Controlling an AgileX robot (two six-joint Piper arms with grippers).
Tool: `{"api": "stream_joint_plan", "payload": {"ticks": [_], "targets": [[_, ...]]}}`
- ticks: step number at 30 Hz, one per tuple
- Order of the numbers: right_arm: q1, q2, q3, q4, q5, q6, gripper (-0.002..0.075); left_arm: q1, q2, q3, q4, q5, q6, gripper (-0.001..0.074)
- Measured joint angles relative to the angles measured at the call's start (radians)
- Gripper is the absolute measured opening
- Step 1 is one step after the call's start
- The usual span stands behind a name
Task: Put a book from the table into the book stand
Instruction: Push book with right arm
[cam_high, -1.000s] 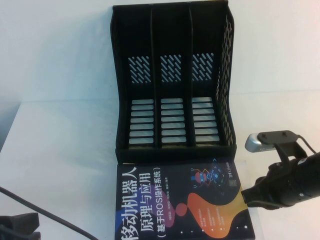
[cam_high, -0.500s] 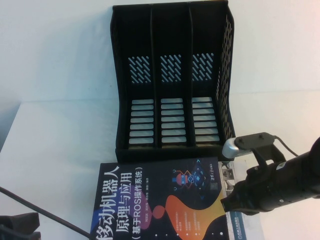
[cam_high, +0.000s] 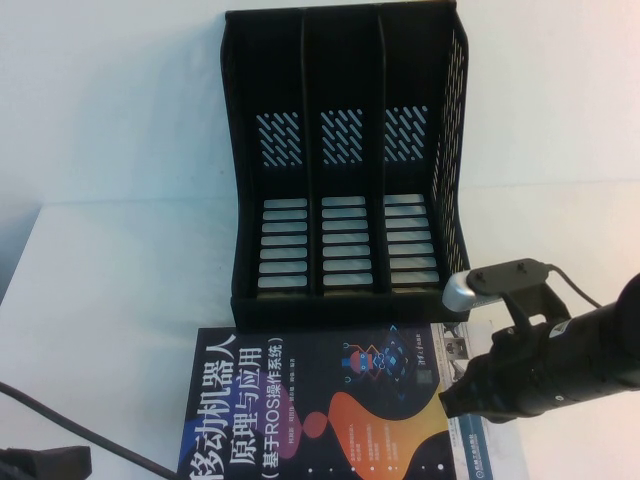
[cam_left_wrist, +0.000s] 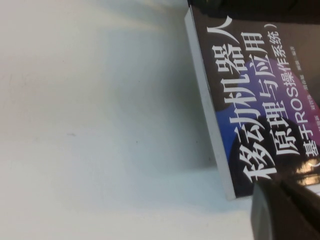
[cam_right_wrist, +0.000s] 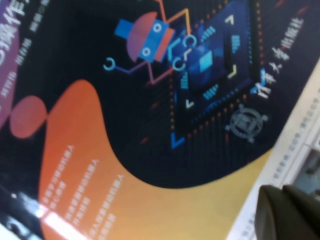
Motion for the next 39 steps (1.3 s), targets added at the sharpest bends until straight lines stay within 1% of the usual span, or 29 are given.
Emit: {"api": "stream_joint_plan", "payload": {"ticks": [9, 15, 20, 25, 39], "targets": [[0.0, 0.0, 0.0, -0.164, 0.0, 0.126, -0.0002, 0.0, 0.0, 0.0, 0.0, 0.007, 0.0, -0.0003], [0.0, 0.002, 0.0, -0.22, 0.0, 0.181, -0.0002, 0.0, 0.0, 0.0, 0.004, 0.007, 0.0, -0.0003], [0.0, 0.04, -0.005, -0.216, 0.0, 0.188, -0.0002, 0.0, 0.0, 0.0, 0.006, 0.005, 0.0, -0.0003], [0.0, 0.072, -0.019, -0.171, -0.005, 0.188, -0.0002, 0.0, 0.0, 0.0, 0.006, -0.017, 0.0, -0.0003], [0.0, 0.074, -0.02, -0.146, -0.007, 0.184, -0.0002, 0.0, 0.0, 0.0, -0.011, -0.104, 0.0, -0.0003]]}}
